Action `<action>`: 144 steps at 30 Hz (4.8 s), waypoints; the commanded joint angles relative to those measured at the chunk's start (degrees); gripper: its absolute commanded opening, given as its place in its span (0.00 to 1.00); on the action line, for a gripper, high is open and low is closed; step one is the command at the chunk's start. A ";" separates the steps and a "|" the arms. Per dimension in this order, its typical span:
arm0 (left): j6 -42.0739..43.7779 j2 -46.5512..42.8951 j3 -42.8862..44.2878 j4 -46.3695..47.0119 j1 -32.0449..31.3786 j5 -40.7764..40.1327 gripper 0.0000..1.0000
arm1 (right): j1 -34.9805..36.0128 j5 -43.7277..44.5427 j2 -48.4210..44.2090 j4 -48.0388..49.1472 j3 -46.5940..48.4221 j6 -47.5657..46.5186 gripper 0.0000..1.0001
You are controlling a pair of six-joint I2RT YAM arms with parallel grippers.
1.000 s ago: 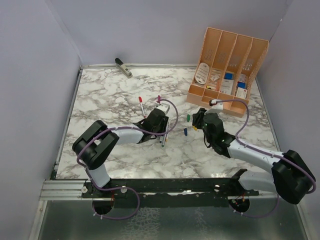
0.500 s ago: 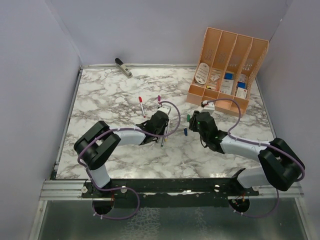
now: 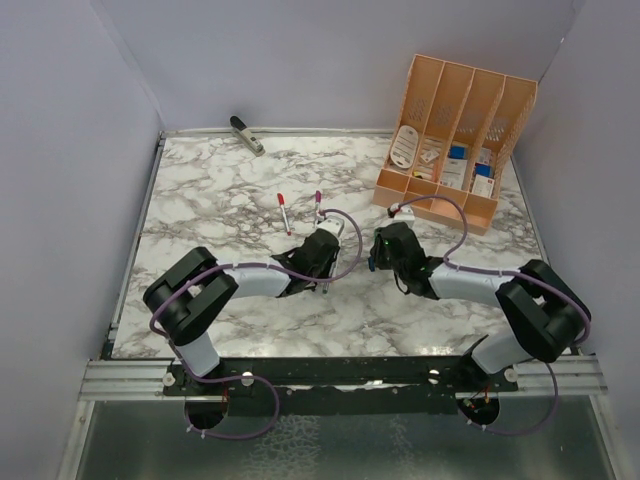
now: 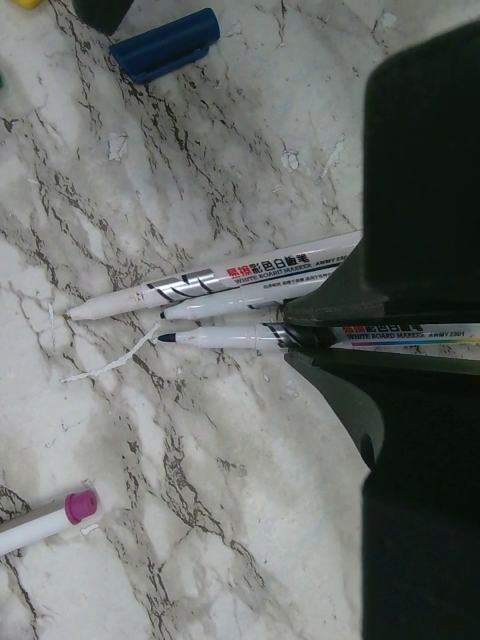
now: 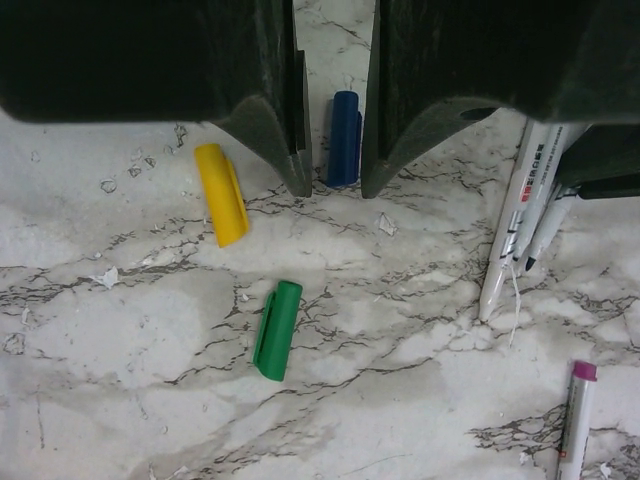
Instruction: Insert the pens into the pen caps
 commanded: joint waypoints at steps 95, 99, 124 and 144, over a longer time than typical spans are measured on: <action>-3.50 -2.70 -3.90 -14.12 -0.78 1.64 0.26 | 7.23 1.93 19.97 -40.21 12.05 11.03 0.20; -3.31 -1.84 -3.67 -14.06 -0.77 1.89 0.26 | 7.44 1.37 20.44 -40.16 12.25 10.67 0.02; -0.26 -8.22 -2.39 -16.59 -0.77 -4.67 0.00 | 7.53 6.80 0.51 -31.57 10.48 7.33 0.01; 10.27 -28.53 -7.55 1.18 -0.69 2.98 0.00 | 7.44 7.30 -16.92 -2.39 8.27 -7.40 0.01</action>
